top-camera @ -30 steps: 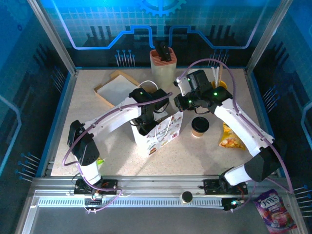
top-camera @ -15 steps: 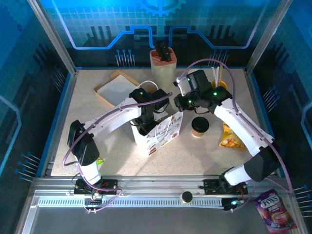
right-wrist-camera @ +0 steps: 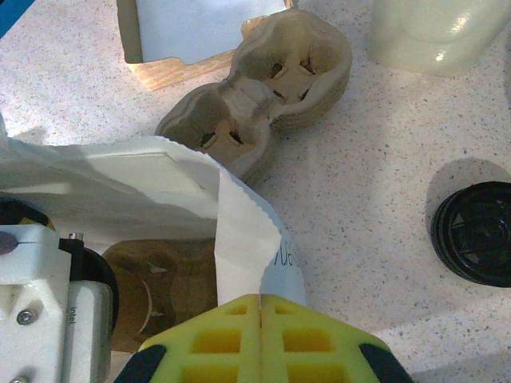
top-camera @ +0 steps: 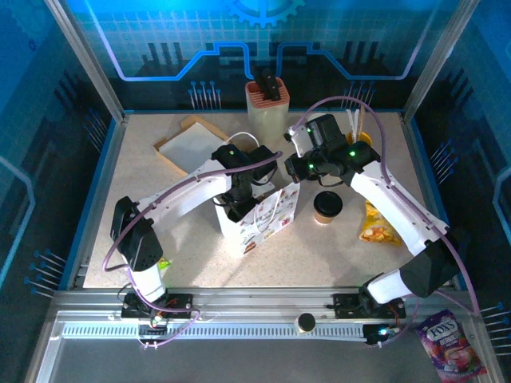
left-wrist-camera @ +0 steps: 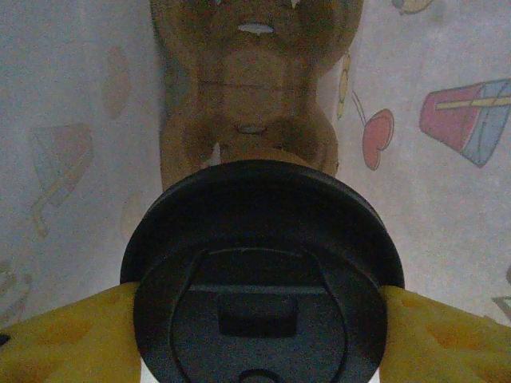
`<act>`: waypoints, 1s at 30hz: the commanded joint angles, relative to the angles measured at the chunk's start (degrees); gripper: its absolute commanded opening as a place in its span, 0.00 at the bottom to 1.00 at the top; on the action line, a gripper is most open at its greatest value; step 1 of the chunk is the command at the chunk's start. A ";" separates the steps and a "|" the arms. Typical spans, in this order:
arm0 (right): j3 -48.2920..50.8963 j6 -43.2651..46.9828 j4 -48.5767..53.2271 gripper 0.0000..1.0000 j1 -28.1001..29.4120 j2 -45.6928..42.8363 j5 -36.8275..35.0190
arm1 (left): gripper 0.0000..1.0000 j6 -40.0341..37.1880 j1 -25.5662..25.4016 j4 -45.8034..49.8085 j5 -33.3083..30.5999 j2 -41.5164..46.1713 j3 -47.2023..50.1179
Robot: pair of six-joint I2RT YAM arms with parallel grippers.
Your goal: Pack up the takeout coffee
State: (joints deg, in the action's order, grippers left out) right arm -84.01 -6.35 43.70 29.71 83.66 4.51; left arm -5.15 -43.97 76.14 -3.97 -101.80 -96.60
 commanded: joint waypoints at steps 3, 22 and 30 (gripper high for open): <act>-0.81 0.49 1.03 0.03 0.96 0.54 -0.20 | 0.52 -1.36 0.47 0.38 1.07 1.51 0.47; -0.98 0.59 1.13 0.03 0.96 0.73 -0.29 | 0.52 -1.21 0.46 0.19 0.30 1.77 0.32; -0.55 0.68 1.12 0.03 0.96 0.50 -0.56 | 0.52 -2.12 0.50 -1.26 -1.28 3.19 0.31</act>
State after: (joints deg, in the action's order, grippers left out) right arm -84.01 -6.35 43.68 29.71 83.66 4.49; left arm -5.96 -43.97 75.29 -4.51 -100.97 -96.60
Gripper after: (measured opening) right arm 0.057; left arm 0.645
